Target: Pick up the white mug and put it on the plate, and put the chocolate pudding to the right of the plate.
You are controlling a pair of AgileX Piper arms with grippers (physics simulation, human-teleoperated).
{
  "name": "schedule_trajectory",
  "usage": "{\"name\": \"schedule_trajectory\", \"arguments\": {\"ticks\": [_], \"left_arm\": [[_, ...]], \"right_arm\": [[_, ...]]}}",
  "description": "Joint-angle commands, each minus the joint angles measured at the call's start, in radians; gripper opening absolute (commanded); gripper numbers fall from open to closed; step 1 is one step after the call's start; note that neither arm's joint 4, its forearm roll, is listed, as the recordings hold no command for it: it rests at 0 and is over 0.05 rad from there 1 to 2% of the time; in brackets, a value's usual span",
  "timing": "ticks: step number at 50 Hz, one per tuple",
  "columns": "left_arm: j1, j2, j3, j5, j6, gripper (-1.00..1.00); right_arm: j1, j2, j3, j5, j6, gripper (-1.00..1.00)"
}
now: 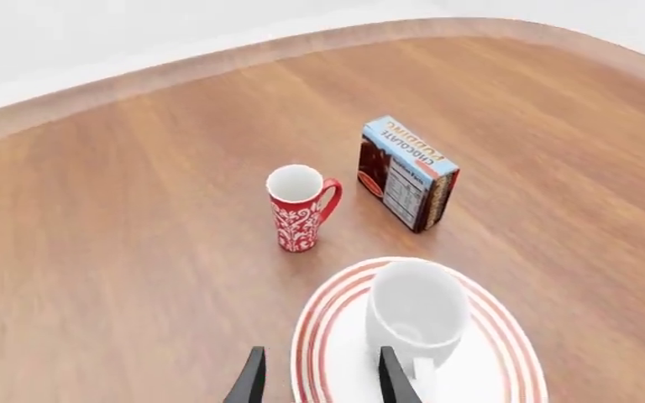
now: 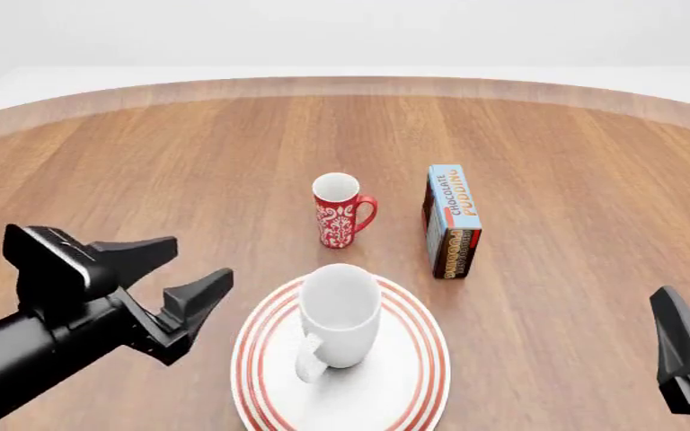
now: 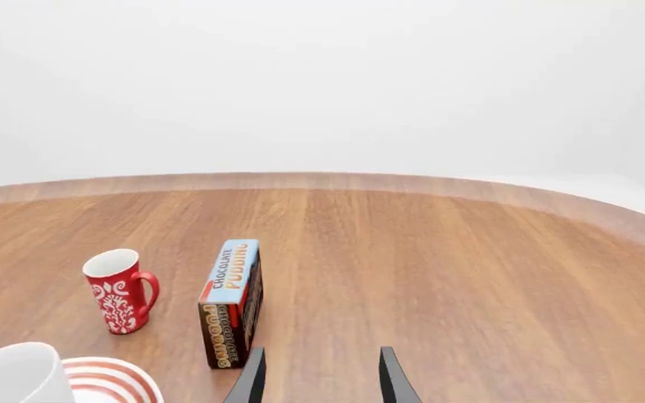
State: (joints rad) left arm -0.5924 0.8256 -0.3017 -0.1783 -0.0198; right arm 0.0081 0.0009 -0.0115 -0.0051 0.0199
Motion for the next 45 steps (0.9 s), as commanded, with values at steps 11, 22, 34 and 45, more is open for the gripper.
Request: {"name": "schedule_trajectory", "arguments": {"ticks": [11, 22, 34, 45], "left_arm": [[0.276, -0.283, 0.077, 0.039, 0.037, 1.0], [0.358, -0.351, 0.153, -0.024, 0.044, 1.0], [0.451, -0.386, 0.237, -0.1, 0.051, 1.0], [0.55, -0.423, 0.3, -0.188, 0.021, 1.0]], "right_arm": [[0.002, 0.0, 0.0, -0.001, -0.004, 1.0], [0.003, 0.0, 0.0, -0.002, -0.004, 1.0], [0.005, 0.0, 0.001, -0.004, -0.009, 1.0], [0.005, 0.0, 0.001, -0.005, -0.013, 1.0]]}}
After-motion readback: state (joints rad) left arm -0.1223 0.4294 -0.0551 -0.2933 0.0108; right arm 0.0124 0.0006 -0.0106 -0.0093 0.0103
